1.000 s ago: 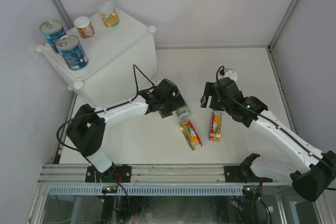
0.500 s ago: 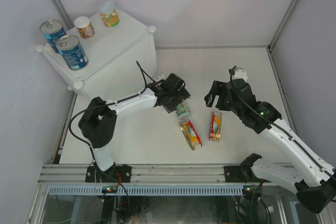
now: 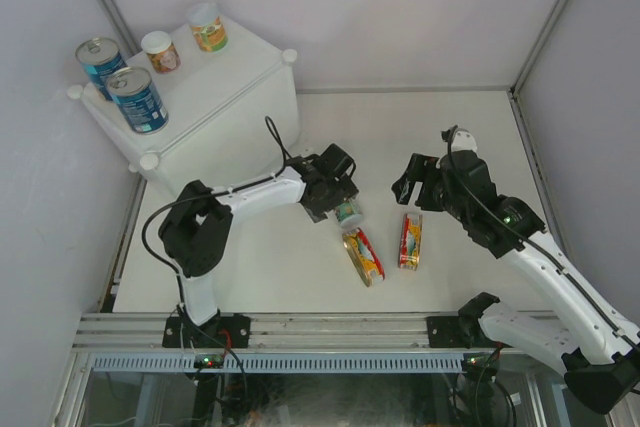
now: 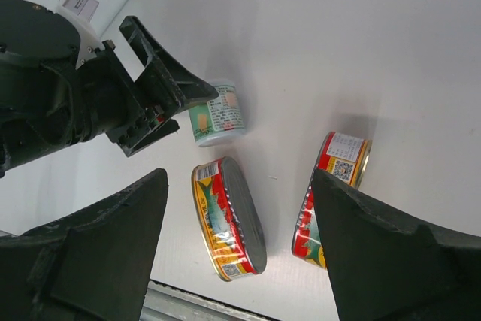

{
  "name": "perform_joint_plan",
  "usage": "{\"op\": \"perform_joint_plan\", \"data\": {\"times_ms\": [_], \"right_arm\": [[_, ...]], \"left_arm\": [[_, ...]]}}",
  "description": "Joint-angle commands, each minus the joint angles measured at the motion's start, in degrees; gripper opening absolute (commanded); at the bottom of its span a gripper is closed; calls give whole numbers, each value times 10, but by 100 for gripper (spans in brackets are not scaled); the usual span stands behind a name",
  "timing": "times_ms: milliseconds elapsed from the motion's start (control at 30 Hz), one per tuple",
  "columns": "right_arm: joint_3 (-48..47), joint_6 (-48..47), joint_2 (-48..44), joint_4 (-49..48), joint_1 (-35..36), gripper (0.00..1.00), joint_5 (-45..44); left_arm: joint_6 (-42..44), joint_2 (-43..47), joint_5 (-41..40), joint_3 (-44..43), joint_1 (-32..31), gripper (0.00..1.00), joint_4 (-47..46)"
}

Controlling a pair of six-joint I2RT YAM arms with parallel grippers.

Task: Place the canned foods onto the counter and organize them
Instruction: Pick up the canned food from the center of the board.

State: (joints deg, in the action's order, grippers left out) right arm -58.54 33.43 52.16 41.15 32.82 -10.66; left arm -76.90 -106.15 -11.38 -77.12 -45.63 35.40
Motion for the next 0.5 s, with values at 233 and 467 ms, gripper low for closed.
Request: {"op": "perform_joint_plan", "data": {"times_ms": [233,467], "right_arm": [[-2,-11,-3,-8,-3,76,12],[4,-11,-1,-12,-9,76,17]], "left_arm": [[53,-56,-24,-91,-3,90,38],[64,-75,-23,-105,-3,88,39]]}}
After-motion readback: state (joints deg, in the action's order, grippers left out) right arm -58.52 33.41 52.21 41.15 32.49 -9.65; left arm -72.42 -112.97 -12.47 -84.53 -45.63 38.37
